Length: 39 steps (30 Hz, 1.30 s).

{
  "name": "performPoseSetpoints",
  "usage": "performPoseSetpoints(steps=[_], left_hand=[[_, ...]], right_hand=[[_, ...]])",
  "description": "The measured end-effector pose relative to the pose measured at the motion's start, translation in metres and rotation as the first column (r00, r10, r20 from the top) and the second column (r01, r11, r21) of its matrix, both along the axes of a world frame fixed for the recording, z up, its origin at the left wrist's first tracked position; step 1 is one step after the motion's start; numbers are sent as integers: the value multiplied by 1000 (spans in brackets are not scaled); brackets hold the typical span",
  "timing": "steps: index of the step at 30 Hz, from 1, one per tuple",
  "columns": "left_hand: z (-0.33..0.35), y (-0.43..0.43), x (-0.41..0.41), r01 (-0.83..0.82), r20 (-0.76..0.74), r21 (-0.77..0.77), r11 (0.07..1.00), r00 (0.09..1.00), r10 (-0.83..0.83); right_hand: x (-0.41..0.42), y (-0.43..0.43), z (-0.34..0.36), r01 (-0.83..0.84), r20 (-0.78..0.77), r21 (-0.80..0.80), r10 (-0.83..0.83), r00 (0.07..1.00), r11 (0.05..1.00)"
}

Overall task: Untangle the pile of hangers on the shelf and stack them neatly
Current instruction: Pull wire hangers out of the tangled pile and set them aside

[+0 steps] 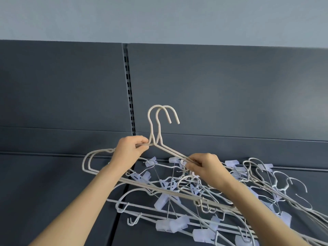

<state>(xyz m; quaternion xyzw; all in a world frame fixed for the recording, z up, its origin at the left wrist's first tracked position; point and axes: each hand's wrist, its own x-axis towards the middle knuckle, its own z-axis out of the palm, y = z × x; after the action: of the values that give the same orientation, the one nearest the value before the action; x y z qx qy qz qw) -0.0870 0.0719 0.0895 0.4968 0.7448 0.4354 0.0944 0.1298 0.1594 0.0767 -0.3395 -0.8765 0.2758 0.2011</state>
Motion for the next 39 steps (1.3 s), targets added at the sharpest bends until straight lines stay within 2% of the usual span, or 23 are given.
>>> performPoseSetpoints(steps=[4, 9, 14, 17, 20, 23, 26, 30, 33, 36, 39], left_hand=[[12, -4, 9, 9, -50, 25, 1000, 999, -8], [10, -3, 23, 68, -29, 13, 998, 997, -67], [-4, -3, 26, 150, -69, -122, 981, 985, -159], [-5, -9, 26, 176, -126, -162, 971, 972, -197], [-2, -18, 26, 121, -210, -165, 979, 965, -155], [-3, -30, 31, 56, -212, -101, 993, 974, -76], [-8, -44, 37, -2, -203, -71, 997, 979, -13], [-17, -64, 44, -42, -214, -115, 992, 977, 17], [-22, -79, 45, -88, -220, -128, 988, 974, 58], [-22, -96, 35, -90, -302, -268, 959, 953, 5], [-25, -117, 21, -168, -466, -496, 852, 879, -98]], right_hand=[[1, -5, 13, -10, 54, 5, 9, 999, 1000], [13, -3, 19, 52, 221, 219, -101, 970, 974], [29, 7, 13, 11, 113, 1, -11, 994, 1000], [38, 14, 16, -32, 52, -63, 36, 998, 997], [42, 17, 16, -70, -25, -117, 67, 997, 991], [40, 16, 11, -82, -32, -124, 79, 996, 989], [35, 13, 2, -72, 8, -13, 72, 997, 997], [25, 5, -12, -41, 133, 273, 5, 991, 961], [16, -3, -19, -61, 101, 354, 27, 995, 933], [4, -9, -20, -123, 102, 315, 95, 990, 941], [-10, -9, -14, -165, 147, 230, 133, 980, 959]])
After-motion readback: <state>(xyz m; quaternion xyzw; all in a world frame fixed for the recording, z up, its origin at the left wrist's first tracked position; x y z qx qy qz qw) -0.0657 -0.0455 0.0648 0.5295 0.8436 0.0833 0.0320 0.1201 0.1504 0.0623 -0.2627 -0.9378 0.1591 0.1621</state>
